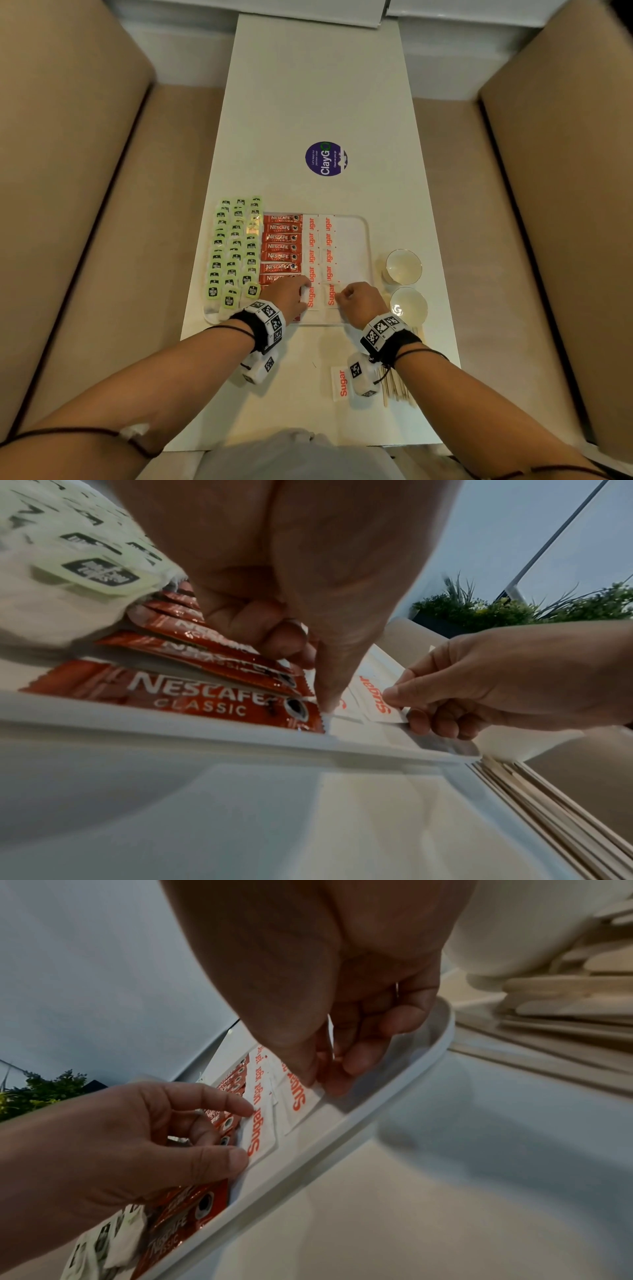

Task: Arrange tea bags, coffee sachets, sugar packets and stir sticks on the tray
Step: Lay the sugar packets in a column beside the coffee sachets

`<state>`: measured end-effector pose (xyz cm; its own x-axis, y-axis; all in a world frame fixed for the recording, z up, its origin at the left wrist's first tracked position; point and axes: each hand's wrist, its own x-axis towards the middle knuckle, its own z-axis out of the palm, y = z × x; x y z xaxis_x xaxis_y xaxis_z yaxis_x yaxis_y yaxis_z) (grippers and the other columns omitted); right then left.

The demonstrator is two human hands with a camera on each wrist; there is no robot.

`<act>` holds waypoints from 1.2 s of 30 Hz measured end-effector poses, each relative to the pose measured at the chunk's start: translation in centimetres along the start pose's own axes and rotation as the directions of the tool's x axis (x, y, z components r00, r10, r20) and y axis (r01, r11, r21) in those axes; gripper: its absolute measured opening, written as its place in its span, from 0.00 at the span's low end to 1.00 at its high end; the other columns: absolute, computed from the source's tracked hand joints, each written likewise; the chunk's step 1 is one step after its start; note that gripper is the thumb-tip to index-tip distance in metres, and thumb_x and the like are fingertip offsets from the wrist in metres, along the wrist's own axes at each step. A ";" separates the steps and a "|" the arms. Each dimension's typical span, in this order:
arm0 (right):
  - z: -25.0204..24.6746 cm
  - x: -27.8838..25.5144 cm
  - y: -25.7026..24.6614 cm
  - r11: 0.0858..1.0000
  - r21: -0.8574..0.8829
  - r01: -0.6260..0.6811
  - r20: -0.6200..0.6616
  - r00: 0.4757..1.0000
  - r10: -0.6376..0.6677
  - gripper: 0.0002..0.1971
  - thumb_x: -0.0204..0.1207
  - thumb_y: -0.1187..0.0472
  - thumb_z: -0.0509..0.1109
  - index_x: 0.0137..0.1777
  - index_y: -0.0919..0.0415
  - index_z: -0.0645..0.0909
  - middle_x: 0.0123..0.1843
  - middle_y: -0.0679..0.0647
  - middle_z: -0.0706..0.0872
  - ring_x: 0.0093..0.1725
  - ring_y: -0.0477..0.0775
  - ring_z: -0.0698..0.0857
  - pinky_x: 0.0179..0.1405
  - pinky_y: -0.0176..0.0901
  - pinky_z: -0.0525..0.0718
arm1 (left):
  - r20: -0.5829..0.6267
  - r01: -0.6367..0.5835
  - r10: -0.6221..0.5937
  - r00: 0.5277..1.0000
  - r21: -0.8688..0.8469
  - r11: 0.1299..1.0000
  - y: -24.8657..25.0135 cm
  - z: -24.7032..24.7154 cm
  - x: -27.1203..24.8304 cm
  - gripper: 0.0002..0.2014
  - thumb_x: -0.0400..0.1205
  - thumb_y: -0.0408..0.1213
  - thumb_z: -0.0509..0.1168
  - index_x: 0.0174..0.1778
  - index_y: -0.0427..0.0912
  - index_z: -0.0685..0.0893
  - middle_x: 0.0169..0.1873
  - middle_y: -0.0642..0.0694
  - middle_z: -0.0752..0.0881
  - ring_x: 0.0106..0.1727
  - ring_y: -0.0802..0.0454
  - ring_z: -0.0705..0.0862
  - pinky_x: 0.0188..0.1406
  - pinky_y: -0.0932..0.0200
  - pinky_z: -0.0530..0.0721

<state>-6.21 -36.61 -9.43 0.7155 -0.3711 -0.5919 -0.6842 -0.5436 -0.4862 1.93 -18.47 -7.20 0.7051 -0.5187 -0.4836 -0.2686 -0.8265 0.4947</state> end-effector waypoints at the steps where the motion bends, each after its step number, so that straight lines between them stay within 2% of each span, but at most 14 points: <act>1: 0.0 0.0 0.0 1.000 0.002 0.000 0.000 1.000 0.000 0.14 0.81 0.50 0.69 0.37 0.54 0.86 0.36 0.48 0.91 0.37 0.51 0.91 0.44 0.56 0.93 | 0.001 -0.004 0.004 1.000 0.006 1.000 0.1 0.0 0.1 0.23 0.81 0.38 0.73 0.72 0.50 0.79 0.60 0.46 0.86 0.58 0.47 0.85 0.57 0.57 0.82; 5: 0.0 0.0 0.0 1.000 -0.007 0.000 -0.011 1.000 -0.001 0.14 0.81 0.50 0.69 0.36 0.54 0.86 0.36 0.48 0.91 0.37 0.50 0.91 0.44 0.55 0.93 | -0.003 -0.017 0.017 1.000 0.025 1.000 0.3 0.1 0.3 0.23 0.81 0.38 0.73 0.73 0.50 0.80 0.60 0.45 0.87 0.59 0.45 0.85 0.57 0.56 0.82; 11: -0.1 0.1 0.0 1.000 -0.023 -0.002 -0.028 1.000 0.001 0.13 0.80 0.49 0.69 0.37 0.54 0.85 0.36 0.47 0.90 0.38 0.50 0.90 0.45 0.53 0.92 | 0.010 -0.008 0.008 1.000 0.024 1.000 0.5 0.2 0.5 0.23 0.80 0.39 0.74 0.72 0.50 0.79 0.57 0.46 0.88 0.57 0.46 0.86 0.56 0.55 0.83; 15: -0.1 0.2 0.1 1.000 -0.018 0.010 -0.022 1.000 -0.010 0.13 0.80 0.50 0.70 0.37 0.55 0.85 0.35 0.48 0.90 0.37 0.50 0.90 0.44 0.53 0.92 | 0.018 0.003 -0.003 1.000 0.016 1.000 0.7 0.1 0.5 0.23 0.80 0.40 0.74 0.71 0.50 0.79 0.53 0.46 0.88 0.54 0.46 0.86 0.52 0.56 0.84; 20: -0.3 0.2 0.1 1.000 -0.004 0.017 -0.016 1.000 -0.017 0.13 0.81 0.49 0.72 0.39 0.56 0.84 0.34 0.49 0.90 0.37 0.52 0.90 0.44 0.54 0.92 | 0.015 -0.002 0.002 1.000 0.021 1.000 0.9 0.0 0.4 0.23 0.80 0.40 0.74 0.71 0.50 0.79 0.53 0.46 0.88 0.53 0.46 0.87 0.53 0.54 0.85; 23: -0.5 0.0 0.0 0.999 -0.016 0.029 -0.019 0.999 -0.029 0.14 0.80 0.45 0.73 0.41 0.54 0.82 0.36 0.48 0.90 0.38 0.51 0.90 0.44 0.51 0.91 | 0.001 -0.013 0.013 1.000 0.015 1.000 1.0 0.0 0.2 0.22 0.81 0.40 0.73 0.71 0.49 0.80 0.56 0.44 0.88 0.55 0.45 0.86 0.54 0.54 0.84; 26: -0.8 -0.5 -0.1 0.997 -0.011 0.070 -0.028 0.997 -0.070 0.14 0.79 0.44 0.73 0.41 0.53 0.81 0.39 0.46 0.89 0.39 0.49 0.88 0.40 0.46 0.87 | -0.022 -0.029 0.029 0.999 0.015 0.999 1.0 0.0 -0.1 0.19 0.80 0.42 0.73 0.67 0.49 0.82 0.55 0.47 0.88 0.57 0.45 0.86 0.54 0.55 0.83; 29: -1.1 -1.6 0.0 0.981 -0.027 0.191 0.043 0.981 -0.190 0.11 0.80 0.46 0.72 0.43 0.52 0.83 0.43 0.45 0.88 0.42 0.45 0.85 0.42 0.42 0.83 | 0.005 -0.064 0.064 0.998 0.021 0.998 1.2 0.4 -0.4 0.14 0.80 0.44 0.73 0.61 0.50 0.84 0.46 0.50 0.86 0.54 0.47 0.86 0.48 0.58 0.80; 31: -1.4 -2.6 0.2 0.958 -0.053 0.281 0.128 0.954 -0.273 0.09 0.81 0.48 0.73 0.48 0.54 0.85 0.42 0.46 0.86 0.40 0.43 0.82 0.43 0.40 0.79 | 0.033 -0.099 0.098 0.995 0.029 0.995 1.3 0.9 -0.8 0.13 0.80 0.44 0.72 0.60 0.50 0.85 0.46 0.49 0.87 0.52 0.47 0.86 0.46 0.58 0.78; 34: -1.9 -4.1 0.7 0.934 -0.090 0.347 0.212 0.923 -0.322 0.10 0.80 0.50 0.74 0.54 0.55 0.87 0.46 0.49 0.88 0.44 0.46 0.85 0.47 0.41 0.84 | 0.073 -0.149 0.145 0.987 0.046 0.988 1.3 1.7 -1.6 0.12 0.81 0.43 0.70 0.61 0.50 0.86 0.48 0.48 0.88 0.51 0.48 0.86 0.50 0.56 0.81; 36: -1.9 -4.9 1.4 0.923 -0.114 0.367 0.260 0.908 -0.329 0.10 0.79 0.51 0.76 0.56 0.54 0.87 0.47 0.48 0.89 0.46 0.47 0.86 0.51 0.42 0.86 | 0.108 -0.168 0.161 0.981 0.057 0.984 1.2 2.3 -2.3 0.11 0.82 0.43 0.70 0.59 0.50 0.87 0.44 0.51 0.87 0.47 0.51 0.84 0.46 0.58 0.80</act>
<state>-10.45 -36.98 -5.98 0.8378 0.0373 -0.5448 -0.3533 -0.7237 -0.5929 -1.55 -18.81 -7.16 0.5772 -0.6657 -0.4729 -0.4205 -0.7387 0.5268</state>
